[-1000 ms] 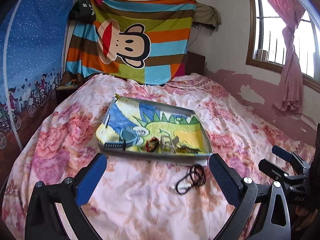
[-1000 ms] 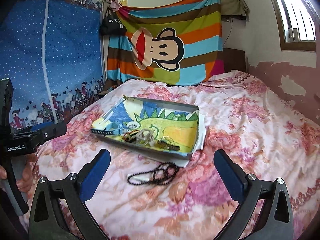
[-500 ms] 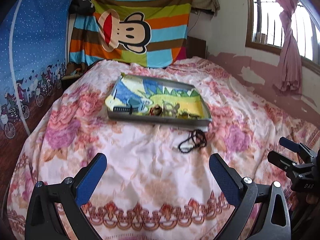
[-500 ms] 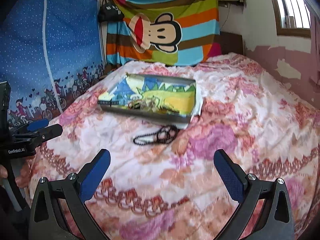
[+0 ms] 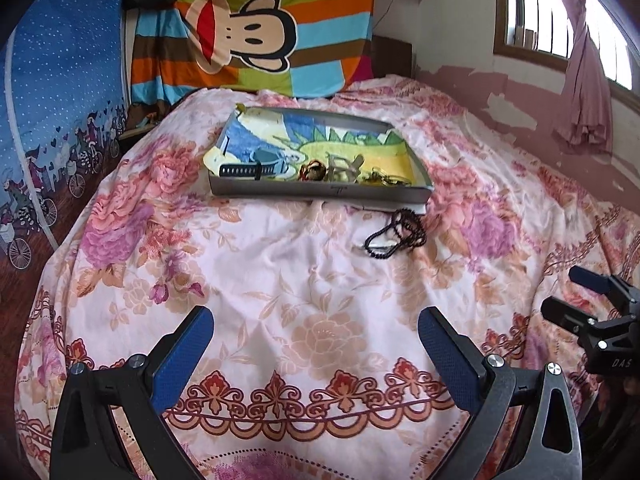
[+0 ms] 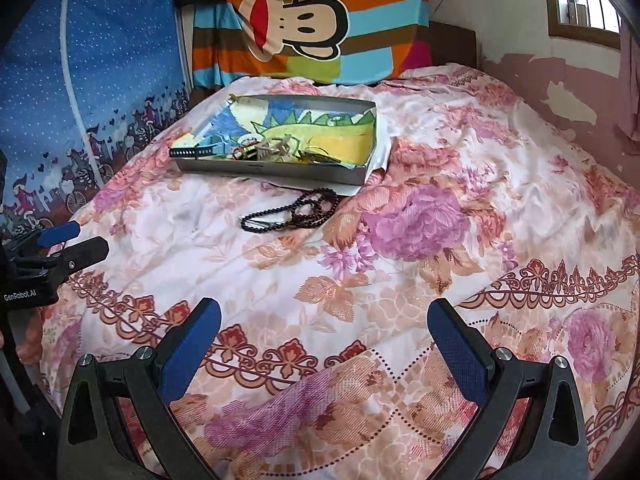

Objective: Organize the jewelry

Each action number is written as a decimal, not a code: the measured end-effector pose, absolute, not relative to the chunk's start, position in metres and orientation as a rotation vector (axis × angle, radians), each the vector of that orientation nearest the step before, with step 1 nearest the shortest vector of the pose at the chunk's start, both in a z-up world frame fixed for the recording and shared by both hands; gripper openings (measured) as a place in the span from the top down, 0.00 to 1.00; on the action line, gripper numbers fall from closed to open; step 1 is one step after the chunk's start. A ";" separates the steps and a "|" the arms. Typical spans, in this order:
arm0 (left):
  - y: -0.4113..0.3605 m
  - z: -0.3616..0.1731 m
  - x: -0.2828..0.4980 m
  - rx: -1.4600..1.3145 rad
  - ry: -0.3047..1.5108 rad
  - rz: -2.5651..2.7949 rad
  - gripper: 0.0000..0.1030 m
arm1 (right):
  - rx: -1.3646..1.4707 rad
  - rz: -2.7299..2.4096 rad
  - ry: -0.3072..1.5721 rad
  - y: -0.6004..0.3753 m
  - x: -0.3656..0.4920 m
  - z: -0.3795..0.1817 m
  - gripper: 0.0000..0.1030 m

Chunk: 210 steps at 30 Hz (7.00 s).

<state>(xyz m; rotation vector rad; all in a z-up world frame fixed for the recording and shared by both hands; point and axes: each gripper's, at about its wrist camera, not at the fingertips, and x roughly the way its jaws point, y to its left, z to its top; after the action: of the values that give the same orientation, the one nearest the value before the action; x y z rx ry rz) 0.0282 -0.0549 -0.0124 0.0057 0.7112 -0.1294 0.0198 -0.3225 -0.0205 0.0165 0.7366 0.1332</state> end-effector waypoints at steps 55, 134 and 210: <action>-0.103 -0.078 0.187 0.271 0.850 -0.498 0.48 | -0.073 0.299 0.934 -0.271 0.205 -0.091 0.80; -0.086 -0.014 0.174 0.112 0.890 -0.403 0.97 | -0.029 0.279 0.605 -0.289 0.183 0.024 0.95; -0.087 0.000 0.305 -0.073 0.734 -0.185 0.29 | 0.140 0.125 0.645 -0.309 0.281 -0.027 0.56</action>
<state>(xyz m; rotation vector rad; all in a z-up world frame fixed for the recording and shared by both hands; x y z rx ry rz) 0.3045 -0.0870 0.0000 -0.0728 0.7337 -0.1849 0.2812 -0.3090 -0.0270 0.1405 0.6454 0.1250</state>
